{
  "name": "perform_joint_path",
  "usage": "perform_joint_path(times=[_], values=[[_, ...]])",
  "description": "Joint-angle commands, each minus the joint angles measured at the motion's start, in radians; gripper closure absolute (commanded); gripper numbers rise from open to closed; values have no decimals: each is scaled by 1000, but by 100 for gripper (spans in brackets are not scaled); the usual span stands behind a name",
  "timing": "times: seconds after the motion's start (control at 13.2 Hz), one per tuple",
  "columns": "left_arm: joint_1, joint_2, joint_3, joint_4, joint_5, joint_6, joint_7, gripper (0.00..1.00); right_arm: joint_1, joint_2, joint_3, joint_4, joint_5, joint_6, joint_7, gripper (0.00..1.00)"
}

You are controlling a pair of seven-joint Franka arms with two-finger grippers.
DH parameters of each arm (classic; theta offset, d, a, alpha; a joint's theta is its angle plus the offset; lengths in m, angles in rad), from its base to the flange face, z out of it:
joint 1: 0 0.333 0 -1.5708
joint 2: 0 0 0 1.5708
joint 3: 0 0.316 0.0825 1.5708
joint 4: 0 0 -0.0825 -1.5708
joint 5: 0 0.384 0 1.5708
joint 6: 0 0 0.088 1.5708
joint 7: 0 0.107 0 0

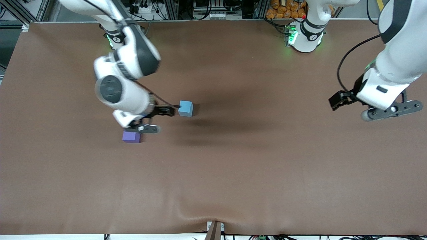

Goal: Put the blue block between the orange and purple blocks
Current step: 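Grasp the blue cube with the right gripper while the left gripper withdraws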

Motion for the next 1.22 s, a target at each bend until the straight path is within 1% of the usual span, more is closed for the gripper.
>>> perform_joint_path(times=[0.0,0.08,0.15,0.23,0.3,0.53,0.68,0.84,1.06,1.14], values=[[39,-149,-16,-239,16,158,25,0,69,25,-14,-93,7,134,39,0],[44,-174,-16,-283,16,197,25,0,75,30,-14,-122,4,171,36,0],[48,-181,-14,-294,16,205,27,0,94,30,-14,-144,-15,185,35,0],[64,-180,-16,-291,16,205,42,0,102,32,-14,-158,-43,185,37,0],[70,-180,-14,-289,15,205,70,0,108,35,-14,-176,-52,191,39,0],[84,-181,-13,-288,15,200,85,0,146,41,-14,-223,-54,240,49,0],[81,-182,-17,-278,15,196,84,0,164,59,-14,-259,-54,314,84,0],[81,-186,-19,-278,13,185,87,0,172,65,-14,-280,-54,332,86,0],[73,-197,-23,-271,3,174,85,0,187,90,-14,-302,-54,397,127,0],[73,-191,-29,-266,3,174,84,0,201,100,-14,-302,-54,412,129,24]])
